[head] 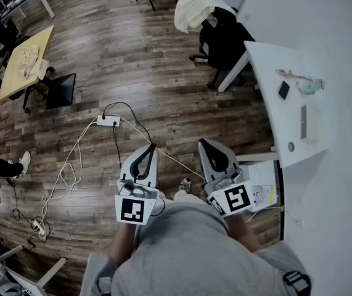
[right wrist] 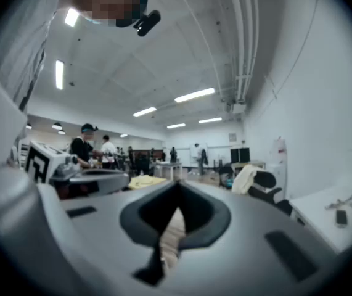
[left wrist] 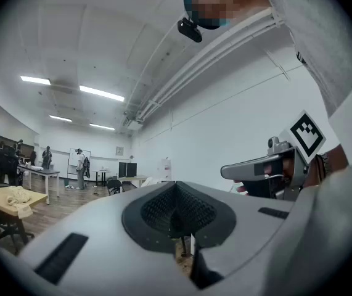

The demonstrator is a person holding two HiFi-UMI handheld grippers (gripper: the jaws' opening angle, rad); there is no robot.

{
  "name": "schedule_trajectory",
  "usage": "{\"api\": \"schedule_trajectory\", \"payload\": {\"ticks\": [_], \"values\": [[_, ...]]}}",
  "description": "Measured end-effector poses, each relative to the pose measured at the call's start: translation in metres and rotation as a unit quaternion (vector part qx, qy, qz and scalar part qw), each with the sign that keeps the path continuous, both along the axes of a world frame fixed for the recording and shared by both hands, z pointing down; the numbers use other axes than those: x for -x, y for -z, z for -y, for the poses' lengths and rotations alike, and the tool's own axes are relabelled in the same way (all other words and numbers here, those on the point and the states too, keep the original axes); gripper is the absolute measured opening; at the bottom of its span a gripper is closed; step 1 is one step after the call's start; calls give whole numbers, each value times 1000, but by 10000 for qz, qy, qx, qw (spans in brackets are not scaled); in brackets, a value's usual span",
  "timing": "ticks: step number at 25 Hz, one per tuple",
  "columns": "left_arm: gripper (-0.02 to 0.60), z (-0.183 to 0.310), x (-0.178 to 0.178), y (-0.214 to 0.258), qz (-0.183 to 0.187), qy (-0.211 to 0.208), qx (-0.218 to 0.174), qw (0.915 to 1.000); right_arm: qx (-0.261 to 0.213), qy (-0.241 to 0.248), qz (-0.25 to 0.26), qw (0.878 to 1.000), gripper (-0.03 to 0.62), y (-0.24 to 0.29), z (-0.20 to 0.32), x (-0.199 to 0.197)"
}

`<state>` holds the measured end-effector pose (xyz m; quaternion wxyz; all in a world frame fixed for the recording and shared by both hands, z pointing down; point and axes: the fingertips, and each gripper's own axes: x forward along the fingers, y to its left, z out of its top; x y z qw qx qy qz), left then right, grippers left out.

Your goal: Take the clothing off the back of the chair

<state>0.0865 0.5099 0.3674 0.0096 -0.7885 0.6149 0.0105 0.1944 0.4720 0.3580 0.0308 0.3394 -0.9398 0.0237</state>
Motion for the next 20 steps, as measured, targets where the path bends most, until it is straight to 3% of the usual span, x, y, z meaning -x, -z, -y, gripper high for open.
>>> {"api": "schedule_trajectory", "payload": {"ticks": [20], "values": [[37,-1,53,1,-91,-407,-115,9991,137,-372,27,9992,34,-7,-8,52]]}}
